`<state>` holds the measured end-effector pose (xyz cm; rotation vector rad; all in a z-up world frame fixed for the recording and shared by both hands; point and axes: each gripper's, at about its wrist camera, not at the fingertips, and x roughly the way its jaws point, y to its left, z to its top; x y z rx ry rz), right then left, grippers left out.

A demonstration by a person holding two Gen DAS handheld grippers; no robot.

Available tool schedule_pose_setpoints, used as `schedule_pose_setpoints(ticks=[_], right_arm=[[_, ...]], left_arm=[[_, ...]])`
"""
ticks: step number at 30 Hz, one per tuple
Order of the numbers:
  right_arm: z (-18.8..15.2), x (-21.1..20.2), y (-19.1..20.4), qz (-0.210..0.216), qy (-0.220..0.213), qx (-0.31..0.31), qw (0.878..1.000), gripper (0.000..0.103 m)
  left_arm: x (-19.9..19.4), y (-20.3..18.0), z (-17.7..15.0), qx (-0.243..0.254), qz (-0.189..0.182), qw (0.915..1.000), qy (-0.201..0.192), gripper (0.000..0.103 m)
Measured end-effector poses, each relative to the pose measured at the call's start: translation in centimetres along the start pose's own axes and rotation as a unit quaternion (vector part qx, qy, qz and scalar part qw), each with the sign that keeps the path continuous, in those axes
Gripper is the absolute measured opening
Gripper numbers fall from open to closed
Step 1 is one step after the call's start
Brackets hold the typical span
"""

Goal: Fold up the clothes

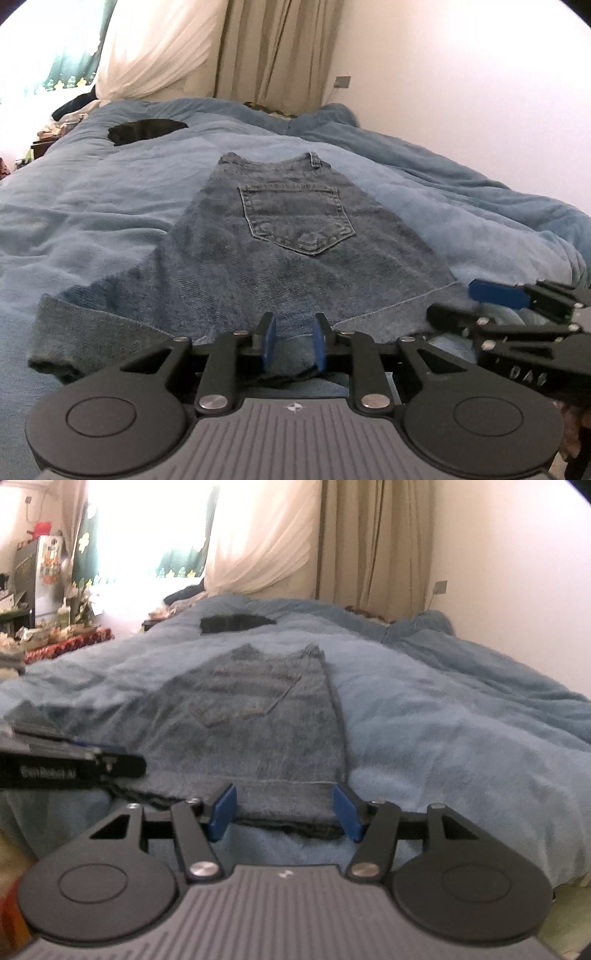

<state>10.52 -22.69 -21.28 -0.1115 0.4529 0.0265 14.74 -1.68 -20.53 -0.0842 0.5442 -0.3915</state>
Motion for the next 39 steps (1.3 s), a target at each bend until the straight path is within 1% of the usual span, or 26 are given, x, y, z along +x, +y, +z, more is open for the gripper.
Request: schedule_pose_setpoints(ticks=[2,3,5,6,7,8,9,11,12,15,18,20,21,24,26,27,28,30,31,33,35,36,39], right_arm=[[1.0,-0.4,-0.1,0.008,-0.013,0.006,1.0,0.063],[1.5,-0.4,-0.3,0.012,-0.018,0.012,1.0,0.063],[2.6,-0.1,-0.9,0.026,-0.025,0.025,0.999,0.062],[3.3,0.3,-1.3,0.035,-0.027,0.029,0.999,0.058],[3.9,0.8,-1.7,0.043,-0.027,0.032,0.998,0.051],[4.6,1.7,-2.0,0.047,-0.019,0.027,0.998,0.032],[5.3,2.7,-2.2,0.049,-0.007,0.017,0.999,0.018],[6.6,4.6,-2.7,0.053,0.013,0.0,0.999,0.013],[7.0,5.5,-3.0,0.055,0.017,-0.006,0.998,0.012],[8.2,8.1,-3.6,0.056,0.033,-0.027,0.998,0.012],[8.2,10.3,-4.1,0.053,0.061,-0.038,0.996,0.012],[7.7,11.3,-4.7,0.052,0.084,-0.031,0.995,0.012],[7.3,11.5,-5.2,0.054,0.089,-0.024,0.994,0.011],[7.2,10.7,-6.6,0.076,0.084,0.0,0.994,0.014],[8.0,10.4,-7.8,0.09,0.084,0.013,0.992,0.021],[8.6,10.4,-8.5,0.097,0.086,0.02,0.991,0.025],[9.4,10.7,-9.2,0.102,0.087,0.028,0.991,0.027],[11.6,11.8,-10.6,0.111,0.085,0.038,0.989,0.036],[12.6,12.5,-11.0,0.115,0.084,0.038,0.989,0.038],[14.6,14.5,-11.8,0.12,0.085,0.033,0.989,0.049],[16.5,17.0,-12.6,0.131,0.092,0.031,0.987,0.051],[17.4,18.5,-13.0,0.139,0.098,0.036,0.985,0.052],[19.2,22.9,-13.9,0.161,0.125,0.045,0.978,0.053]], left_arm=[[-0.8,-0.1,0.2,0.0,0.007,0.9999,-0.011,0.024],[-1.1,-0.1,0.4,0.0,0.012,0.9998,-0.016,0.028],[-1.8,0.2,0.8,-0.002,0.02,0.9995,-0.026,0.029],[-2.1,0.6,1.0,-0.009,0.021,0.9993,-0.031,0.029],[-2.4,1.0,1.3,-0.016,0.022,0.999,-0.036,0.03],[-2.6,1.5,1.7,-0.028,0.024,0.9986,-0.038,0.029],[-2.6,2.0,2.0,-0.041,0.026,0.9981,-0.037,0.029],[-2.5,3.0,2.7,-0.066,0.031,0.997,-0.027,0.029],[-2.3,3.5,3.0,-0.076,0.033,0.9964,-0.02,0.028],[-1.3,4.8,3.9,-0.086,0.038,0.9956,0.007,0.019],[0.1,5.9,4.1,-0.09,0.048,0.9938,0.046,0.015],[0.8,6.7,4.0,-0.098,0.047,0.9915,0.072,0.013],[0.8,7.0,4.1,-0.106,0.04,0.9906,0.078,0.011],[0.6,8.2,5.6,-0.136,-0.008,0.9861,0.095,0.012],[0.7,9.1,7.4,-0.143,-0.049,0.9825,0.11,0.018],[0.9,9.3,8.6,-0.137,-0.065,0.9816,0.116,0.027],[1.0,9.4,9.7,-0.125,-0.07,0.9826,0.117,0.035],[1.9,9.3,12.5,-0.084,-0.071,0.9871,0.116,0.041],[2.5,9.3,13.9,-0.064,-0.071,0.9886,0.116,0.043],[4.6,9.7,16.3,-0.038,-0.082,0.9893,0.115,0.045],[7.5,10.5,18.4,-0.015,-0.099,0.9886,0.113,0.045],[9.3,11.0,19.3,-0.01,-0.112,0.9871,0.114,0.045],[14.7,12.5,21.5,-0.009,-0.16,0.9783,0.131,0.045]])
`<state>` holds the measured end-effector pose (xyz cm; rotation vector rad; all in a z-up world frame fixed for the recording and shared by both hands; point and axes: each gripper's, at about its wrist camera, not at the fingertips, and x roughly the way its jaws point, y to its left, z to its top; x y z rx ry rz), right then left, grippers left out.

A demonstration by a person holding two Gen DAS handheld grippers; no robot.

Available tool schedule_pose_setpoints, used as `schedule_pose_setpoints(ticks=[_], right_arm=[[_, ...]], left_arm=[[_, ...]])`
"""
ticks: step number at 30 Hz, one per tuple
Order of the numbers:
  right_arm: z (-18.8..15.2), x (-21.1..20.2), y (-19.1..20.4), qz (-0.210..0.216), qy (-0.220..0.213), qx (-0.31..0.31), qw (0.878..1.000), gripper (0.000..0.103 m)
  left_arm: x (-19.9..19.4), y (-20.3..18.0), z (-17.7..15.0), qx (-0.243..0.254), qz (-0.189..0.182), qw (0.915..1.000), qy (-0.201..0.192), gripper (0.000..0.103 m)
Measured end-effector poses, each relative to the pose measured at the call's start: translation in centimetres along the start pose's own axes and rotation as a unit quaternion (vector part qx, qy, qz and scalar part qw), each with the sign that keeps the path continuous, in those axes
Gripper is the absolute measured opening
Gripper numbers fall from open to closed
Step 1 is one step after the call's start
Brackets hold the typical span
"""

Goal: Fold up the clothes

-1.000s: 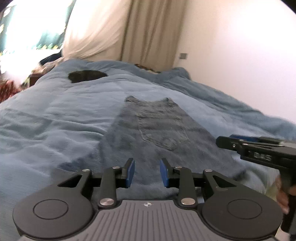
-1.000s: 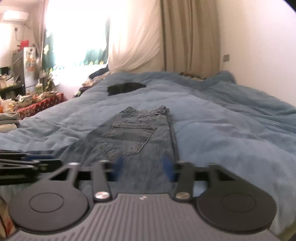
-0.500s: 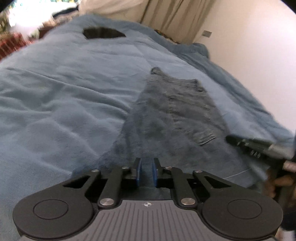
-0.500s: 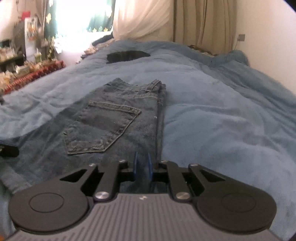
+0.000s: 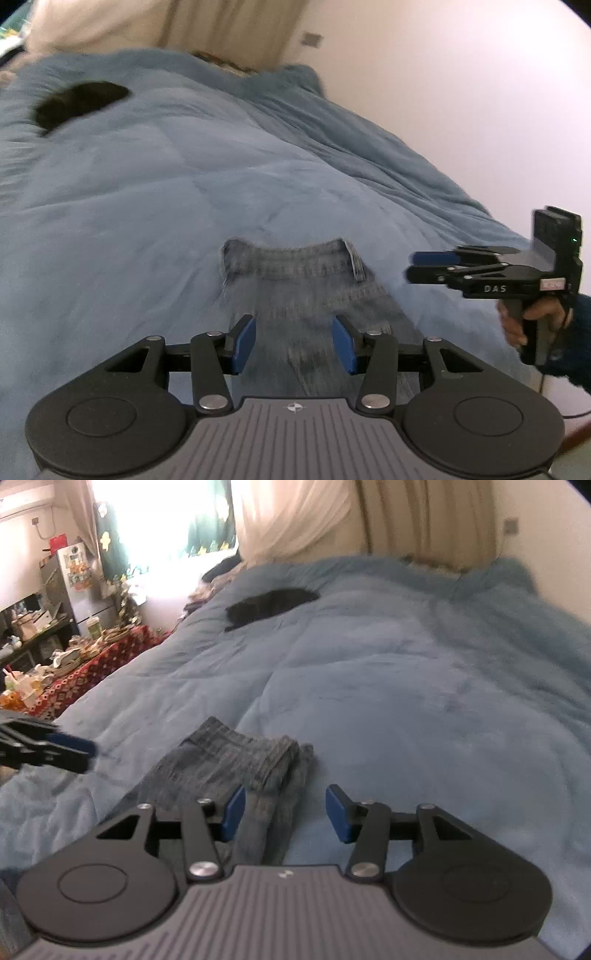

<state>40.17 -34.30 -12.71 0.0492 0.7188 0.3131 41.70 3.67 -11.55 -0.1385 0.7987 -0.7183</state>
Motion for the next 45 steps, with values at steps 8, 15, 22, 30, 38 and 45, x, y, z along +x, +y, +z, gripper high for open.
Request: schedule_pose_setpoints(ticks=[8,15,22,30,38,45], right_arm=[[3.3,7.8,-3.9,0.042,0.068,0.052,0.995,0.055],[3.6,10.8,-4.7,0.085,0.091,0.068,0.99,0.03],[4.7,7.5,-1.8,0.082,0.057,0.023,0.995,0.021],[4.5,-2.8,3.5,0.093,-0.01,-0.042,0.995,0.022],[-2.2,-11.8,10.5,0.085,-0.045,-0.143,0.985,0.024],[-12.0,-14.1,14.7,0.063,-0.038,-0.206,0.976,0.027]], left_arm=[[9.6,6.0,4.7,-0.016,-0.018,0.9973,0.069,0.045],[12.6,8.2,4.8,-0.075,-0.083,0.9905,0.08,0.03],[8.8,5.8,5.1,-0.033,-0.071,0.9959,0.044,0.015],[-2.0,0.4,4.5,0.012,-0.08,0.9966,-0.009,0.014],[-10.1,-5.1,-3.2,0.051,-0.083,0.9951,-0.018,0.016],[-11.2,-8.1,-12.2,0.098,-0.051,0.9937,0.021,0.017]])
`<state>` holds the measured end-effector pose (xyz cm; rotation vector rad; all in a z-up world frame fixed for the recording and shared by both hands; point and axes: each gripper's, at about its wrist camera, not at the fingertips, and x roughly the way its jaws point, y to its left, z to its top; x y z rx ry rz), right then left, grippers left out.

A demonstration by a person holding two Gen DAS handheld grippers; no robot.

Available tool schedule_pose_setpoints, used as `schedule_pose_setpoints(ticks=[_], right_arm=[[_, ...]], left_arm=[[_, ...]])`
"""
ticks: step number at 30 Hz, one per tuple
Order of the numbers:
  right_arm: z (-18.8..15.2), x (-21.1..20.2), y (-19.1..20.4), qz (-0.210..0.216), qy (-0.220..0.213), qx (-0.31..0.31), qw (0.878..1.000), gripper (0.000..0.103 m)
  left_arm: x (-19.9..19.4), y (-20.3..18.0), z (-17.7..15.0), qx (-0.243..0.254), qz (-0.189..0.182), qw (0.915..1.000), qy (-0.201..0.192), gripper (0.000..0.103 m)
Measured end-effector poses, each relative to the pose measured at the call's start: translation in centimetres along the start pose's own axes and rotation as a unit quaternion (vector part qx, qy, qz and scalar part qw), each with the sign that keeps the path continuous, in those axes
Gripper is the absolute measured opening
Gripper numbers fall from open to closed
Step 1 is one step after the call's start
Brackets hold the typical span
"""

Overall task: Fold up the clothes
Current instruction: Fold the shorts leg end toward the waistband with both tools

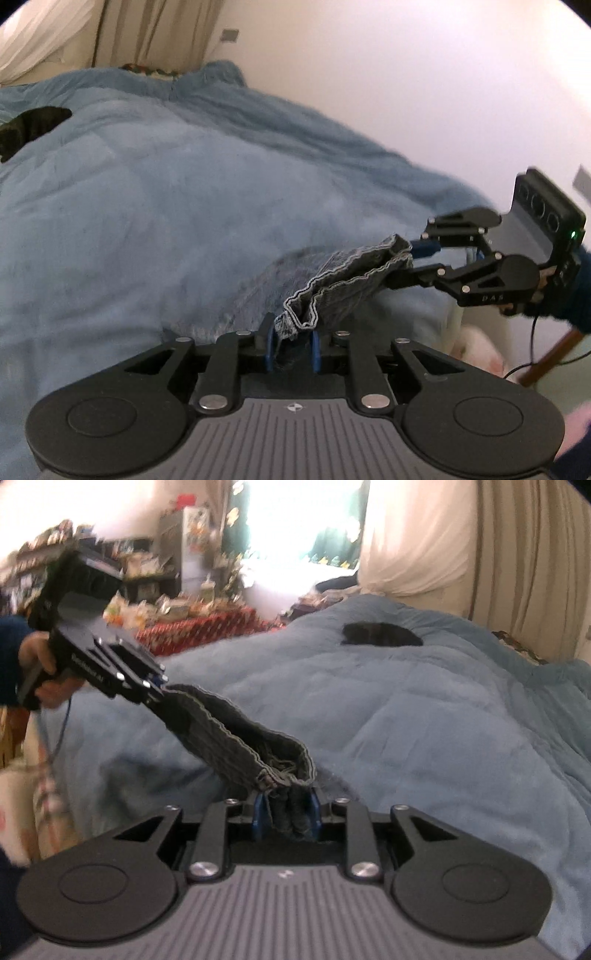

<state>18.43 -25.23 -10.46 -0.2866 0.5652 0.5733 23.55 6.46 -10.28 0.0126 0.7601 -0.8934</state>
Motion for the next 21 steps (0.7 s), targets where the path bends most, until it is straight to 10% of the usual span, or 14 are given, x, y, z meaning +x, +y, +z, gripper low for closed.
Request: schedule_pose_setpoints(ticks=[11,21], right_arm=[[-8.0,-0.5,4.0,-0.006,0.044,-0.003,0.999,0.035],[-6.5,-2.8,-4.2,0.011,0.002,0.196,0.98,0.049]], left_arm=[[1.1,-1.6,-6.6,0.0,0.014,0.9985,0.054,0.034],[-2.6,2.7,-5.4,-0.127,-0.003,0.9919,-0.004,0.043]])
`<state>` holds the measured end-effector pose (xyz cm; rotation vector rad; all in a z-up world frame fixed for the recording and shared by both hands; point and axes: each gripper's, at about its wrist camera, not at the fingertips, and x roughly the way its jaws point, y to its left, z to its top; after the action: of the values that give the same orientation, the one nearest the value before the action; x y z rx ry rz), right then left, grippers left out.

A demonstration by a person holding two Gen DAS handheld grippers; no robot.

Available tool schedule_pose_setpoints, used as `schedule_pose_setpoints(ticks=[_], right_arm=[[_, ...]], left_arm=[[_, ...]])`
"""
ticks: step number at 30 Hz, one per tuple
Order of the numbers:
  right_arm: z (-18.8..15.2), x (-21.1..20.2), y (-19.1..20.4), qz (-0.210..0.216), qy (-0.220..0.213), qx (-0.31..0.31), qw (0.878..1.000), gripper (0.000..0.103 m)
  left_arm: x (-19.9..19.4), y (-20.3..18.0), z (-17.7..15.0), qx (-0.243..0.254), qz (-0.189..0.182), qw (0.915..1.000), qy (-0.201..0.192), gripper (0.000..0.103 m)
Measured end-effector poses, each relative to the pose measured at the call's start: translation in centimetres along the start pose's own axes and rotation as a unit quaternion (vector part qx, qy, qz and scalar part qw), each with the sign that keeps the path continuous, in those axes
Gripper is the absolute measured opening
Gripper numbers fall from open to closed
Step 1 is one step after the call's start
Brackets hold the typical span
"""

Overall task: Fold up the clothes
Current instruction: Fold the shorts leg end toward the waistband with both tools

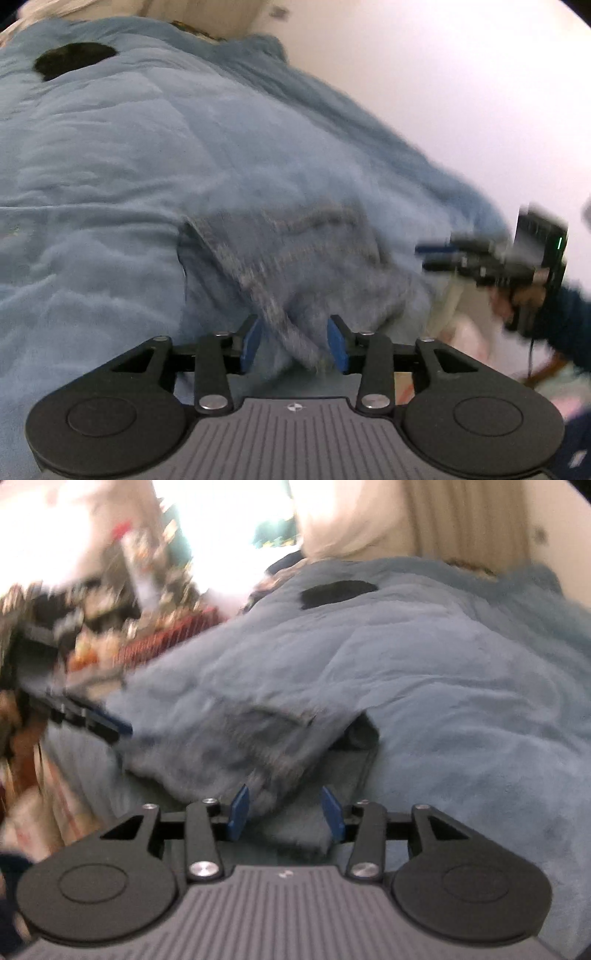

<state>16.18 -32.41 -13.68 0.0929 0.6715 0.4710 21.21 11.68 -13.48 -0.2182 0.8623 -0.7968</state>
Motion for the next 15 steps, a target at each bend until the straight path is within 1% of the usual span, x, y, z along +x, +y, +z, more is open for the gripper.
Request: schedule_pose_setpoints(ticks=[1,3,5,7,10,13,14,15], right_arm=[[0.7,0.7,-0.7,0.004,0.0,0.022,1.0,0.049],[1.7,2.5,-1.8,0.008,0.003,0.057,0.998,0.049],[2.3,4.4,-2.8,0.006,0.009,0.082,0.997,0.049],[2.6,6.2,-3.8,0.007,0.016,0.112,0.994,0.049],[2.5,8.4,-5.3,0.016,0.027,0.153,0.988,0.049],[2.2,10.1,-5.8,0.038,0.034,0.171,0.984,0.049],[2.2,10.4,-5.8,0.043,0.035,0.171,0.984,0.049],[2.2,10.9,-5.7,0.046,0.039,0.172,0.983,0.049]], left_arm=[[0.3,0.5,0.7,-0.018,-0.002,0.9998,-0.012,0.044],[1.2,1.3,2.0,-0.043,0.008,0.9986,-0.028,0.046],[2.6,2.2,3.1,-0.058,0.019,0.9976,-0.034,0.046],[4.2,3.4,3.8,-0.089,0.019,0.9954,-0.029,0.045],[6.1,5.0,4.0,-0.133,0.001,0.9909,-0.018,0.045],[7.7,5.6,3.9,-0.151,-0.007,0.9885,0.003,0.046],[8.2,5.8,3.8,-0.155,-0.008,0.9879,0.006,0.048],[8.5,6.0,3.8,-0.161,-0.011,0.9869,0.007,0.052]])
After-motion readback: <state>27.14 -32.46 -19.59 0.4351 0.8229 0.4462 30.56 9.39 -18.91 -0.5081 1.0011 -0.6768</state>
